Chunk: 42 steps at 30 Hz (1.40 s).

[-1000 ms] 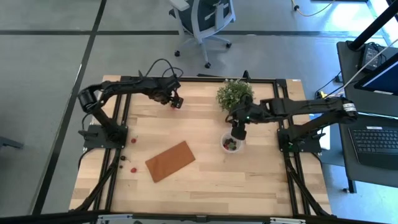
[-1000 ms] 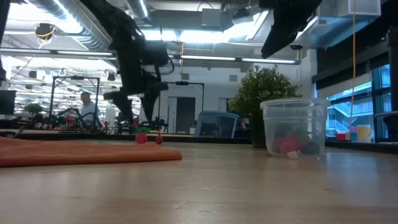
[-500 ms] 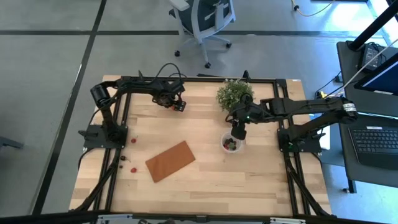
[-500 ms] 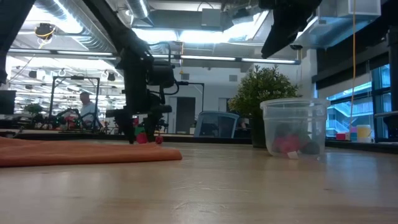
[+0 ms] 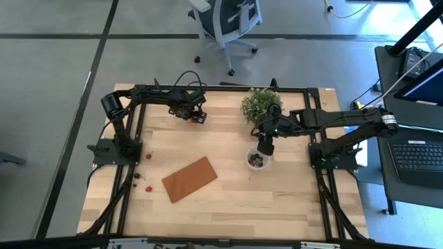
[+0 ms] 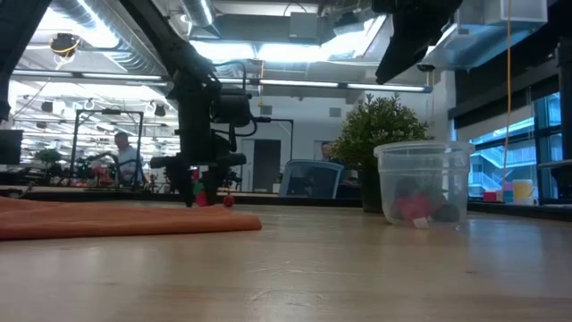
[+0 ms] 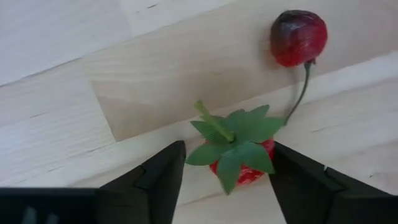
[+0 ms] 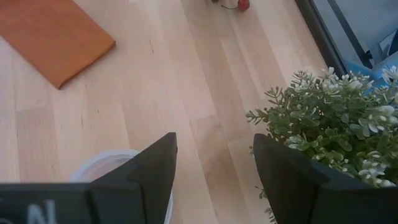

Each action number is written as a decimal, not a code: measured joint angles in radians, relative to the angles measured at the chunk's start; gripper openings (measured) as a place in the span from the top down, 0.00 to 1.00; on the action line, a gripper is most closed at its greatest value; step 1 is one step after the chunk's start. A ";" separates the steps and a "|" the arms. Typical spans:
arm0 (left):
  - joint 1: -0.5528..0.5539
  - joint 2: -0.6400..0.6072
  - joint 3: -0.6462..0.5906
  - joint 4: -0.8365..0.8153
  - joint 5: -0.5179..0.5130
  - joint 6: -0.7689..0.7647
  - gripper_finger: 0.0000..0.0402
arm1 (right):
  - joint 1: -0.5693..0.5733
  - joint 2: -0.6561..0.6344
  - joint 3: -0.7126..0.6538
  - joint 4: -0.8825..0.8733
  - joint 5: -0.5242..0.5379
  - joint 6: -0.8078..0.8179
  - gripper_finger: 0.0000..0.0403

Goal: Pick and placing Produce into tupperware
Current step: Put the red strawberry into the transparent container

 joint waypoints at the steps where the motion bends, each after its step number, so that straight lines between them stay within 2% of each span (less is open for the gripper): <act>1: 0.000 0.000 -0.001 0.000 -0.002 0.000 0.49 | 0.000 0.000 0.000 0.000 0.000 0.000 0.47; 6: 0.001 0.001 -0.003 0.013 -0.013 -0.004 0.55 | 0.000 0.000 0.000 0.000 0.000 0.000 0.47; 13: 0.002 0.001 -0.003 0.023 -0.031 0.008 0.55 | 0.000 0.000 0.000 0.000 0.000 0.000 0.47; 22: 0.004 0.002 -0.003 0.044 -0.036 0.158 0.56 | 0.000 0.000 0.000 -0.001 0.000 0.000 0.47; 28: 0.004 0.003 -0.002 0.056 -0.037 0.199 0.56 | 0.000 0.000 0.000 0.000 0.000 0.000 0.47; 37: -0.001 0.003 -0.001 0.072 -0.040 0.218 0.69 | 0.000 0.000 0.000 0.000 0.000 0.000 0.47; 42: -0.001 0.003 -0.001 0.075 -0.040 0.234 0.68 | 0.000 0.000 0.000 0.000 0.000 0.000 0.47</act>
